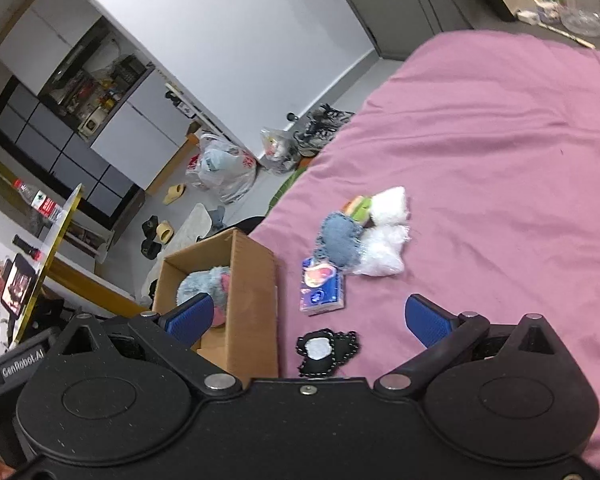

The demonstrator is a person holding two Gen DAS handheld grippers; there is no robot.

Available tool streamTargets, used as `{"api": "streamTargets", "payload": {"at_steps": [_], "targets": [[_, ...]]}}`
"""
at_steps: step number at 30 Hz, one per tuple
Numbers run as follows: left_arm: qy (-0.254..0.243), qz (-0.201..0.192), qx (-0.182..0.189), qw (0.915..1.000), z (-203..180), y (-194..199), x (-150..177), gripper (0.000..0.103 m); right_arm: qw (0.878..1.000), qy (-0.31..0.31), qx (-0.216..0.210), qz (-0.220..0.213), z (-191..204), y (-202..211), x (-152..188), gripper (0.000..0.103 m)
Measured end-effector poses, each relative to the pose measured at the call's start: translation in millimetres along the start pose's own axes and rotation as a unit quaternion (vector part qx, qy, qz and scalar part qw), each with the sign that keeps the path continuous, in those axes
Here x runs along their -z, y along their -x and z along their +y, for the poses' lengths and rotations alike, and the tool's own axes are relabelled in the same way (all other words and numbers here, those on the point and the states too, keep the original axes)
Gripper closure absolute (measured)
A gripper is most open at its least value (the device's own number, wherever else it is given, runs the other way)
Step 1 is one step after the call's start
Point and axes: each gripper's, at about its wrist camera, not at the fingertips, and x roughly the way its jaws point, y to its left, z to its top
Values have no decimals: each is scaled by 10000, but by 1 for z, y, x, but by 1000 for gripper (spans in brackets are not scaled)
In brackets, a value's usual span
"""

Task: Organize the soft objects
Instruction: 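Move the left tool to the black-and-white plush patch and grasp it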

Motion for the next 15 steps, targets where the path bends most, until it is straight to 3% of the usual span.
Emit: {"api": "streamTargets", "payload": {"at_steps": [3,10,15], "targets": [[-54,115,-3,9999,-9,-8,5,0,9998,-120,173,46,-10,-5,-1,0],[-76,181,-164,9997,-26,-25,15,1,9991,-373,113,147,-28,-13,-3,0],[-90,265,-117,9995,-40,-38,25,3,9967,-744,-194,266,-42,-18,-4,0]]}}
